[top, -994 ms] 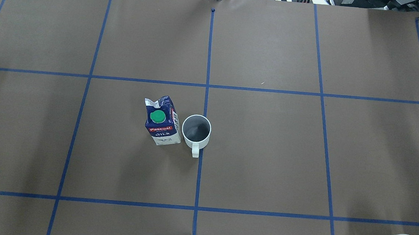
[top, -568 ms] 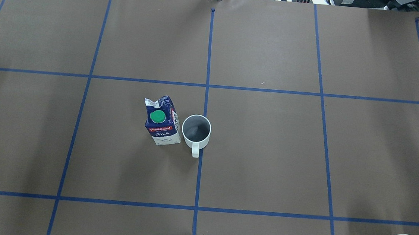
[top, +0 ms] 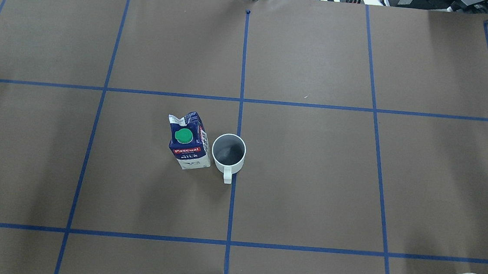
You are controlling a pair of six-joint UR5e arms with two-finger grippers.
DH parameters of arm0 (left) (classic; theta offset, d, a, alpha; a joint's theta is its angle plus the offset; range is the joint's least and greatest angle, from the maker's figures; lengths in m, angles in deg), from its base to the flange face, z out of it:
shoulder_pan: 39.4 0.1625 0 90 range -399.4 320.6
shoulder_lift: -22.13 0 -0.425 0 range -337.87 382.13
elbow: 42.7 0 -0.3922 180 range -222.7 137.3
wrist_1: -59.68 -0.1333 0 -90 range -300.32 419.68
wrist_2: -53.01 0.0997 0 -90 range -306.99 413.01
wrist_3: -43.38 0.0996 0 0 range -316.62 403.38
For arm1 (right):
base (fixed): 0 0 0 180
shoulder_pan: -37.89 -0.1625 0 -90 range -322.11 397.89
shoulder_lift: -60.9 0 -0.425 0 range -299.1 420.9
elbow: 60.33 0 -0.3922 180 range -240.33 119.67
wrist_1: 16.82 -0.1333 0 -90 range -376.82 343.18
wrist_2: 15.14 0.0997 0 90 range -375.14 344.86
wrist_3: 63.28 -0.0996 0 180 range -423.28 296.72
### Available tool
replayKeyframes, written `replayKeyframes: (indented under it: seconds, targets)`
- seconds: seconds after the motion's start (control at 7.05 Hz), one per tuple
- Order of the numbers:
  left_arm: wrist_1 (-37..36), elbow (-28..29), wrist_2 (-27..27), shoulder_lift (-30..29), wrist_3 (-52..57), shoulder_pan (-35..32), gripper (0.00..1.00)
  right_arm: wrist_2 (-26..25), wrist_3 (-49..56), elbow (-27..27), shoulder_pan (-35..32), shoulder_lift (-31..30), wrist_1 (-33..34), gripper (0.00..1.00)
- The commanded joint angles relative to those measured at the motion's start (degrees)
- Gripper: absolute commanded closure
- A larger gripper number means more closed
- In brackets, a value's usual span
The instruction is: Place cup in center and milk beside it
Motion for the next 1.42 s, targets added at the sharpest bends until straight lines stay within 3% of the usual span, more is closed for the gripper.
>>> replayKeyframes:
  seconds: [0.0,1.28]
  targets:
    - [0.0,-0.1,0.0,0.1,0.0,0.0,0.01,0.1,0.0,0.2,0.0,-0.4,0.0,0.00]
    - [0.4,-0.1,0.0,0.1,0.2,0.1,0.01,1.0,0.0,0.2,0.0,-0.6,-0.1,0.00]
